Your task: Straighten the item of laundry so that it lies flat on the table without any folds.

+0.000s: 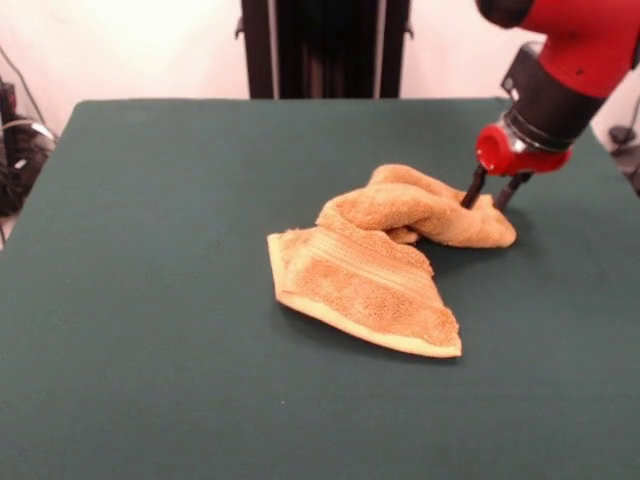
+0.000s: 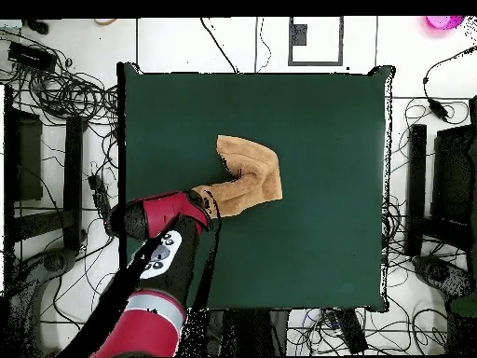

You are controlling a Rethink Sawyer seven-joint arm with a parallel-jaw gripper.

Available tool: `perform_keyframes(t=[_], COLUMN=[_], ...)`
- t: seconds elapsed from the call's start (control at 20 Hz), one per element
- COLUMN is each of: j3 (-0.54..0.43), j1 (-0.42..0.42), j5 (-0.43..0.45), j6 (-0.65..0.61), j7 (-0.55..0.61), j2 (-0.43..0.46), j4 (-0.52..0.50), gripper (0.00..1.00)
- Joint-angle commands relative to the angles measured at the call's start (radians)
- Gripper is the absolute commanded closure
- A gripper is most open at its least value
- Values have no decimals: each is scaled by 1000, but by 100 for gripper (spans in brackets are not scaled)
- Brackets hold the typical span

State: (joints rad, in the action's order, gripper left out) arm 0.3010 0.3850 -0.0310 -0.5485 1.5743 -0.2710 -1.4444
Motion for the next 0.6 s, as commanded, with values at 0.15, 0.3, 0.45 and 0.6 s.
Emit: perform_keyframes(t=[0.15, 0.3, 0.45, 0.6], j3=[-134, -138, -130, -99], j1=[-52, -53, -47, -26], j5=[-61, -64, -67, -68], j6=[38, 47, 38, 14], j7=[193, 193, 197, 218], j2=[87, 94, 90, 98], j4=[45, 41, 43, 58], gripper=[0, 0, 0, 0])
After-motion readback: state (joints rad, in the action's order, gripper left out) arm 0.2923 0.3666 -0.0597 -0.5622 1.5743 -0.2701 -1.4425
